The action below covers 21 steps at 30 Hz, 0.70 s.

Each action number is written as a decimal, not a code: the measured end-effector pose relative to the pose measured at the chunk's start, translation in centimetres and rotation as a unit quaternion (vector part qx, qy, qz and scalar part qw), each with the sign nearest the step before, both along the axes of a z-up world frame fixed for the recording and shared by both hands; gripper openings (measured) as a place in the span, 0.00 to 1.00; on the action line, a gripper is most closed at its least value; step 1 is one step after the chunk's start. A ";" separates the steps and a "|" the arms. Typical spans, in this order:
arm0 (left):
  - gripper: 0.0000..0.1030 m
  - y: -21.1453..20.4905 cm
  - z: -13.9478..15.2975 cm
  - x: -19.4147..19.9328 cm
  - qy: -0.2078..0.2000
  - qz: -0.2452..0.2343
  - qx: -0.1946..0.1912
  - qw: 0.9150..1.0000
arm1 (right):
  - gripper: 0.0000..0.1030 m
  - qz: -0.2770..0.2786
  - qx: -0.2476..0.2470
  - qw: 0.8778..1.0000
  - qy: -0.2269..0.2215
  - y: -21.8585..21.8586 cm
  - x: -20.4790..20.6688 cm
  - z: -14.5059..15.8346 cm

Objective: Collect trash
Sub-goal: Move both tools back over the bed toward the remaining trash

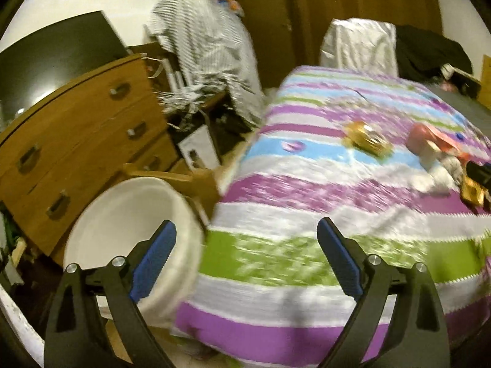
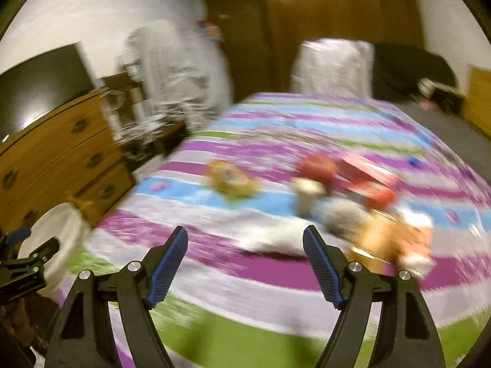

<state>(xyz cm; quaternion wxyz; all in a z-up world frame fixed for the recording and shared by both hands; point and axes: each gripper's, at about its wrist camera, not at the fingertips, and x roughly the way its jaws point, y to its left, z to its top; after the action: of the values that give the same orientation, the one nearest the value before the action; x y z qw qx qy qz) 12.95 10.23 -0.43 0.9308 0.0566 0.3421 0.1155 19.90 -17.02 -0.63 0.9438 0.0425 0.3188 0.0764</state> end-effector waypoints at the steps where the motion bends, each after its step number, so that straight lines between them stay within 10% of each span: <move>1: 0.87 -0.9 -0.4 0.2 0.005 -0.010 -0.001 1.000 | 0.76 -0.023 0.003 1.000 0.005 -2.4 -0.2 -0.5; 8: 0.87 -7.7 -3.3 1.1 0.045 -0.078 0.011 0.996 | 0.76 -0.152 0.093 0.983 0.048 -17.6 -0.7 -4.7; 14: 0.87 -11.9 -4.1 0.4 0.064 -0.123 0.014 0.990 | 0.73 -0.134 0.147 0.974 0.109 -20.3 4.5 -8.8; 16: 0.87 -13.0 -3.7 0.0 0.061 -0.140 0.012 0.988 | 0.47 -0.133 0.172 0.970 0.110 -20.7 5.0 -9.3; 21: 0.87 -16.5 -3.1 -0.1 0.050 -0.194 -0.004 0.980 | 0.42 -0.120 0.194 0.970 0.089 -20.5 3.2 -8.6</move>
<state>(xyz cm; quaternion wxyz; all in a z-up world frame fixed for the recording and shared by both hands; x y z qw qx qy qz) 12.81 -6.28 -3.53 0.9175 0.1242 0.3710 -0.0717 23.06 -37.47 -9.22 0.8878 0.2688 0.3730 0.0192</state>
